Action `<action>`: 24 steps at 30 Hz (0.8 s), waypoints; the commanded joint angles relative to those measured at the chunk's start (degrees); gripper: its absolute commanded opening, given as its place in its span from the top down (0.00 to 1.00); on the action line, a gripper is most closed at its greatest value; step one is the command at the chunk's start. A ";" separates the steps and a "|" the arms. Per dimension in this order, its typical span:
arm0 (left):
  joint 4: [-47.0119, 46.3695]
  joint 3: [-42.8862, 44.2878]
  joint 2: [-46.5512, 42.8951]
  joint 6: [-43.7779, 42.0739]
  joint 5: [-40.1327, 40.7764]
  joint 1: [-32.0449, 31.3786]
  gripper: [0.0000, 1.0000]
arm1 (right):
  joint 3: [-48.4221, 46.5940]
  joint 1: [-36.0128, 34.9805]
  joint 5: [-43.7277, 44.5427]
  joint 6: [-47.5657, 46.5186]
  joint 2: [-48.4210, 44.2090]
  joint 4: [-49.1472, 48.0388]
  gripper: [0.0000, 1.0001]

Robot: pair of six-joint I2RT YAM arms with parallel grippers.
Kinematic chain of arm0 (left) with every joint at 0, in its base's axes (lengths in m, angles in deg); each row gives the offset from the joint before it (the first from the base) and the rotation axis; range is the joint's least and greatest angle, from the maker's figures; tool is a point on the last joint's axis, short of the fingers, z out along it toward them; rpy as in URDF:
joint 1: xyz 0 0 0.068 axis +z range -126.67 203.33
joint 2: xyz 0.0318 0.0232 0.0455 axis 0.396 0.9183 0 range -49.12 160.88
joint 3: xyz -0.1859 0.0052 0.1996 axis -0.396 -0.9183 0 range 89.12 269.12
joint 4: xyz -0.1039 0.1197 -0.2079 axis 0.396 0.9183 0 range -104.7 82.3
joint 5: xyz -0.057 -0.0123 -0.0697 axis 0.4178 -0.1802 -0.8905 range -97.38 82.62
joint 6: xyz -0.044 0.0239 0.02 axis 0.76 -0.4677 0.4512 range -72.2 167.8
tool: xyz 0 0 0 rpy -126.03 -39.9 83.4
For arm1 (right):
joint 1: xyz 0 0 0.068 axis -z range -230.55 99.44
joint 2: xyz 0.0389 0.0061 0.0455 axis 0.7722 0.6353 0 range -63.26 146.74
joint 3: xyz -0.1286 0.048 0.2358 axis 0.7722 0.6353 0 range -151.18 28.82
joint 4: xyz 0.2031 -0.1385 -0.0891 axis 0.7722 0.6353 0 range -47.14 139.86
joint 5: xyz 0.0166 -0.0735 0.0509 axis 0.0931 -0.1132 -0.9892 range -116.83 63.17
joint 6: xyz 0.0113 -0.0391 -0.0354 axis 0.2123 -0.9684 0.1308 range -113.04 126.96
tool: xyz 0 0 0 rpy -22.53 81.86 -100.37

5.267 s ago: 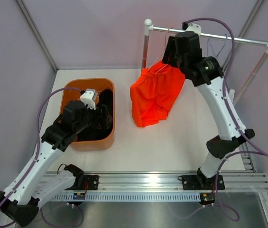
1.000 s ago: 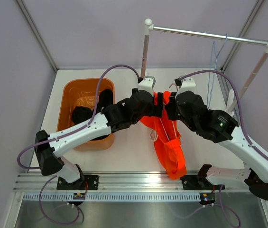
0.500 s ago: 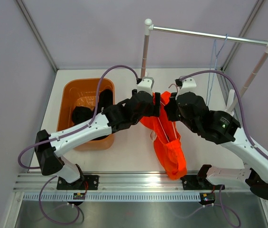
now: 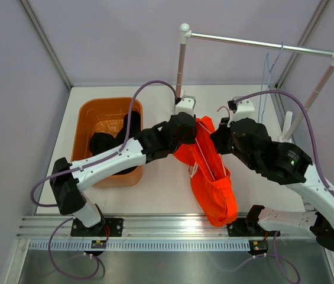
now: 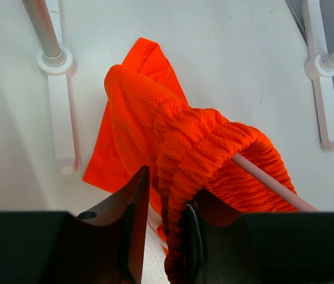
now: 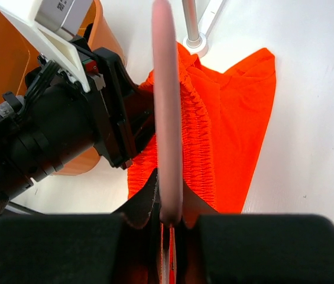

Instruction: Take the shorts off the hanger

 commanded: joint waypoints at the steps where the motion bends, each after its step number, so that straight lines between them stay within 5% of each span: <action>1: -1.03 2.61 -1.26 -1.12 4.32 0.99 0.76 | -1.82 -0.74 1.09 1.36 -1.65 -1.23 1.00; 8: 1.35 5.69 -1.18 -1.65 5.03 6.52 0.98 | -1.55 -1.44 -0.32 1.72 -3.41 0.35 1.00; 24: 0.82 14.56 7.70 -3.85 -0.32 14.61 0.99 | -1.46 -3.11 -6.83 0.66 -4.64 0.88 1.00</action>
